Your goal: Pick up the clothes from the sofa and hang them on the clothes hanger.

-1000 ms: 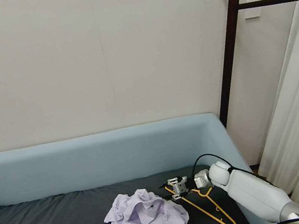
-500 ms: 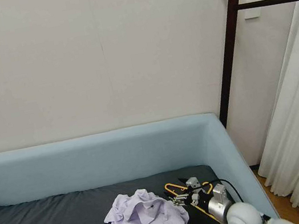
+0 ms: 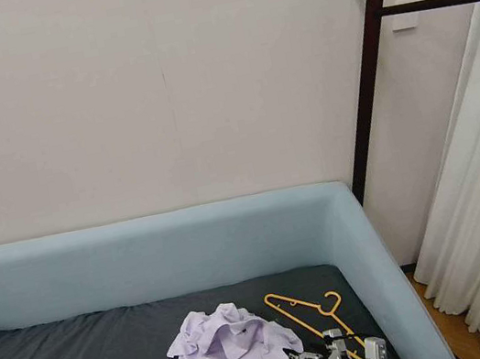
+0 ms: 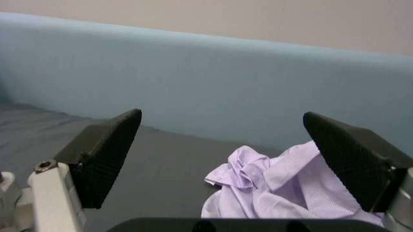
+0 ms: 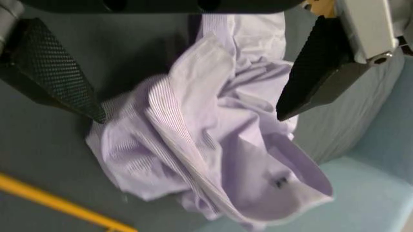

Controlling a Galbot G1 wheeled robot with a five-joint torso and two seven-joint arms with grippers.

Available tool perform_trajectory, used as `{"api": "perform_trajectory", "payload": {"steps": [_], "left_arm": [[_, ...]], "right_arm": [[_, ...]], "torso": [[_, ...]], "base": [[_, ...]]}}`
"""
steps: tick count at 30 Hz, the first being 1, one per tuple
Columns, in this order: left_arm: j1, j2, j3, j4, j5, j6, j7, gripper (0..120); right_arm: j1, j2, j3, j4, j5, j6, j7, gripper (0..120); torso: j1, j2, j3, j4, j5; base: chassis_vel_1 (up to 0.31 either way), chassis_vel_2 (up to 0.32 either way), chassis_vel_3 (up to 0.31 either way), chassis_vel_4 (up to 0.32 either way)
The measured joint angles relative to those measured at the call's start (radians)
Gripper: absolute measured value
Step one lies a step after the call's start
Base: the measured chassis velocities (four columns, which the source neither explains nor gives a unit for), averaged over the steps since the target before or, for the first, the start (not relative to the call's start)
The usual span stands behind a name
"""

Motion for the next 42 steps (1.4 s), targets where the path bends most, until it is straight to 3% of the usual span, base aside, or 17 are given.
{"api": "perform_trajectory", "payload": {"steps": [12,17,25,26,30,36,40,42], "left_arm": [[0.006,0.000,0.006,0.000,0.017,0.003,0.001,99],[0.007,-0.002,0.004,-0.002,0.017,0.004,0.001,99],[0.003,-0.004,0.001,0.003,0.016,0.004,0.001,99],[0.003,-0.004,0.001,0.003,0.016,0.004,0.001,99],[-0.002,-0.006,0.000,0.006,0.013,0.002,0.000,99],[-0.005,-0.010,0.001,0.009,0.013,0.000,0.000,99],[-0.007,-0.011,0.001,0.012,0.013,0.000,0.000,99],[-0.008,-0.010,0.001,0.012,0.013,0.000,0.000,99]], "right_arm": [[0.015,0.134,0.036,-0.124,0.091,-0.003,0.084,100],[0.017,0.165,0.040,-0.138,0.088,-0.005,0.079,90],[0.022,0.202,0.028,-0.173,0.052,-0.004,0.059,56],[0.022,0.202,0.028,-0.173,0.052,-0.004,0.059,56],[0.033,0.205,0.030,-0.180,0.046,0.003,0.054,36],[0.035,0.197,0.022,-0.188,0.034,0.007,0.049,20],[0.041,0.197,0.019,-0.195,0.027,0.011,0.048,1],[0.042,0.194,0.017,-0.191,0.026,0.014,0.048,0]], "torso": [[0.000,0.000,0.000,-0.0001,-0.0001],[0.000,0.000,0.000,-0.0001,-0.0001],[0.000,0.000,0.000,-0.0001,0.0000],[0.000,0.000,0.000,-0.0001,0.0000],[0.000,0.000,0.000,-0.0001,0.0000],[0.000,0.000,0.000,-0.0002,-0.0001],[0.000,0.000,0.000,-0.0002,0.0000],[0.000,0.000,0.000,-0.0001,0.0001]], "base": [[0.000,0.000,0.000,0.000],[0.000,0.000,0.000,0.000],[0.000,0.000,0.000,0.000],[0.000,0.000,0.000,0.000],[0.000,0.000,0.000,0.000],[0.000,0.000,0.000,0.000],[0.000,0.000,0.000,0.000],[0.000,0.000,0.000,0.000]]}}
